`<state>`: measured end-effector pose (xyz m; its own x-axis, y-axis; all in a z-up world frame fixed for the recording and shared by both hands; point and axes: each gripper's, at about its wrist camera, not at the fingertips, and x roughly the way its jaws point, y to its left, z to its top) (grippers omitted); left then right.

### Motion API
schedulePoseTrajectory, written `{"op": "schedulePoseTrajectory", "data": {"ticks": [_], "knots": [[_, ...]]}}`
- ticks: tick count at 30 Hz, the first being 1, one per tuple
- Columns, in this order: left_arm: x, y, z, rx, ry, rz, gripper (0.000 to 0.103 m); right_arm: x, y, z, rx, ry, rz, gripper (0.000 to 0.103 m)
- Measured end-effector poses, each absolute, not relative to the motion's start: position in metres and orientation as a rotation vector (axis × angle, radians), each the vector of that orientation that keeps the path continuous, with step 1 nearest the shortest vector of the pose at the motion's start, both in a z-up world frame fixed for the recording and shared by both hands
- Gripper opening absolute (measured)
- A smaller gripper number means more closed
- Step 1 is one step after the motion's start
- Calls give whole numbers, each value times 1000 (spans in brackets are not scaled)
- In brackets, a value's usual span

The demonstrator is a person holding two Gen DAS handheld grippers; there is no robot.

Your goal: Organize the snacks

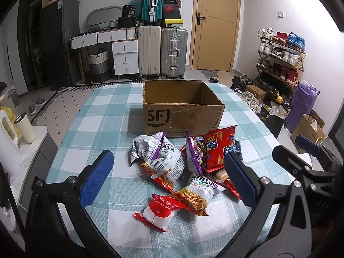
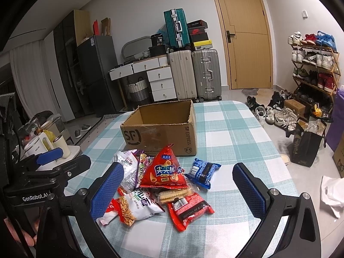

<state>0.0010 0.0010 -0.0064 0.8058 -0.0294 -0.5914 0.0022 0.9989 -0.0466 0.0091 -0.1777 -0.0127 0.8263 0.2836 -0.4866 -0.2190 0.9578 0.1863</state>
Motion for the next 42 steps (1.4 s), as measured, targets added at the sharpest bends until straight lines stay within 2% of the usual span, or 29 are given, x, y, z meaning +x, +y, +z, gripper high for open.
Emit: {"op": "schedulePoseTrajectory", "data": {"ticks": [18,33,42], "knots": [[3,15,-35,-60,687,-12,102,11,-181,-24,133,557,270,103],[11,40,-116,-43,837,-7,102,20,-181,-42,138,596,272,103],[28,37,-143,-26,890,-26,102,34,-184,-59,150,633,266,103]]}}
